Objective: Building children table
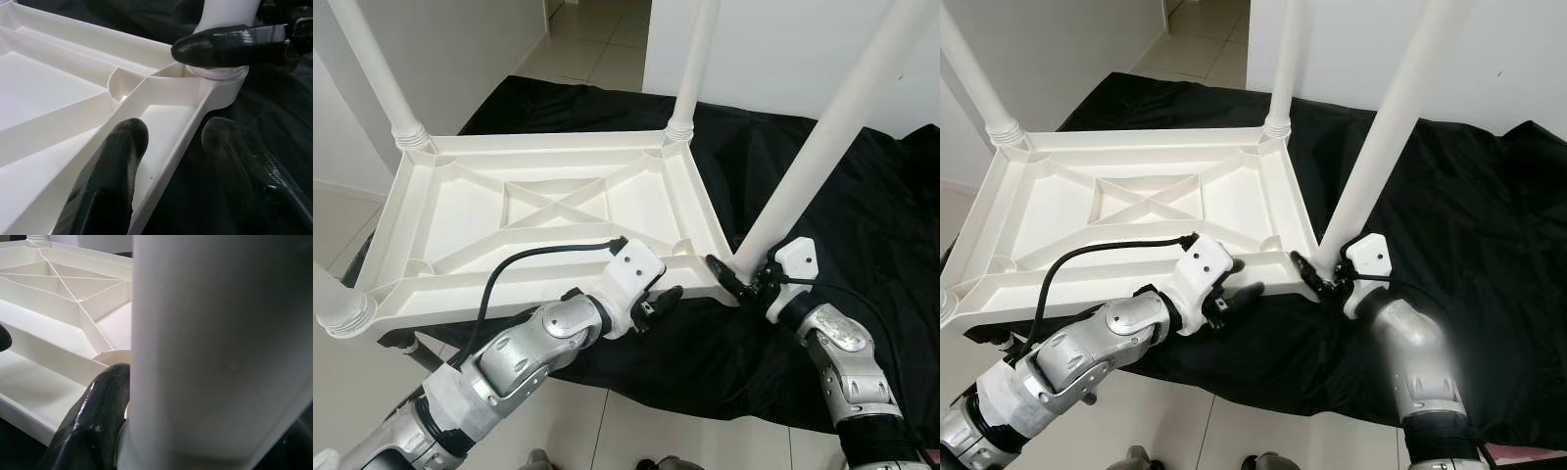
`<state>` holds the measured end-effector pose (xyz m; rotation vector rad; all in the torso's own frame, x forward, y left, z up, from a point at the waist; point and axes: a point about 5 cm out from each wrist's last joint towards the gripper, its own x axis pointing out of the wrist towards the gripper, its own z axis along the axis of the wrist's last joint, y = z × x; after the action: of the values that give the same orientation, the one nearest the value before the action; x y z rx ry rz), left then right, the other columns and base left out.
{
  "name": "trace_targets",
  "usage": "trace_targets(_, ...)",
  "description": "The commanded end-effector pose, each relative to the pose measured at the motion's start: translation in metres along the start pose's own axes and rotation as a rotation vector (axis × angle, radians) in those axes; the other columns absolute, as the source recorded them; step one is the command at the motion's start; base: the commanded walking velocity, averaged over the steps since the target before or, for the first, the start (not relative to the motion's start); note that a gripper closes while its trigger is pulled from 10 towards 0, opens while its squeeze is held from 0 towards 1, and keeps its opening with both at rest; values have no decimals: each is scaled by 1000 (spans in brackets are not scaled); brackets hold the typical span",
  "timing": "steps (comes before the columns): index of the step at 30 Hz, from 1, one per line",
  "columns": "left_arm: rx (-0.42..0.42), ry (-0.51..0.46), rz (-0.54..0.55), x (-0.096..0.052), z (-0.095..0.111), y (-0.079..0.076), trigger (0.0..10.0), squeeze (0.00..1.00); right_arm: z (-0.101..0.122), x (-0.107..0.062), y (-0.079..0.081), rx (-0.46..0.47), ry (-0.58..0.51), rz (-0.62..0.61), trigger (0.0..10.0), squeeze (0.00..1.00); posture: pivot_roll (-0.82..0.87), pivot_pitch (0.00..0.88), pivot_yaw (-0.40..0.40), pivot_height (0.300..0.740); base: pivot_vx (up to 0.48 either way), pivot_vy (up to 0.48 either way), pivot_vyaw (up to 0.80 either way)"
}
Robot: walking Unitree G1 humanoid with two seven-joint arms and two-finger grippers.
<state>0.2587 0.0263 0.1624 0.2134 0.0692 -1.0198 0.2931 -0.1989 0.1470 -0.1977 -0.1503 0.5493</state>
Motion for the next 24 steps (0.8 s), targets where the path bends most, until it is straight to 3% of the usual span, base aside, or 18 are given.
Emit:
trace_targets(1, 19, -8, -184, 0, 1, -9, 10000, 0, -1, -2, -2, 1, 3, -5, 0, 0, -38, 88, -44, 740, 0, 0, 0)
trace_targets(8, 34, -18, -168, 2, 2, -9, 10000, 0, -4, -5, 2, 40, 0, -14, 0, 0, -34, 82, -54, 740, 0, 0, 0)
trace_targets(9, 38, -21, -163, 2, 1, -8, 10000, 0, -5, -5, 4, 60, -4, -23, 2196, 0, -33, 82, -55, 740, 0, 0, 0)
trace_targets(10, 42, -21, -159, 2, 1, -8, 10000, 0, -6, -5, 7, 81, -8, -27, 10000, 0, -31, 81, -57, 740, 0, 0, 0)
trace_targets(17, 45, -18, -147, 0, 0, -6, 10000, 0, -11, -2, 19, 121, 15, -91, 10000, 0, -25, 79, -59, 740, 0, 0, 0)
trace_targets(24, 59, -13, -143, -3, -2, -5, 10000, 0, -10, -3, 28, 119, 49, -270, 10000, 0, -19, 74, -62, 740, 0, 0, 0)
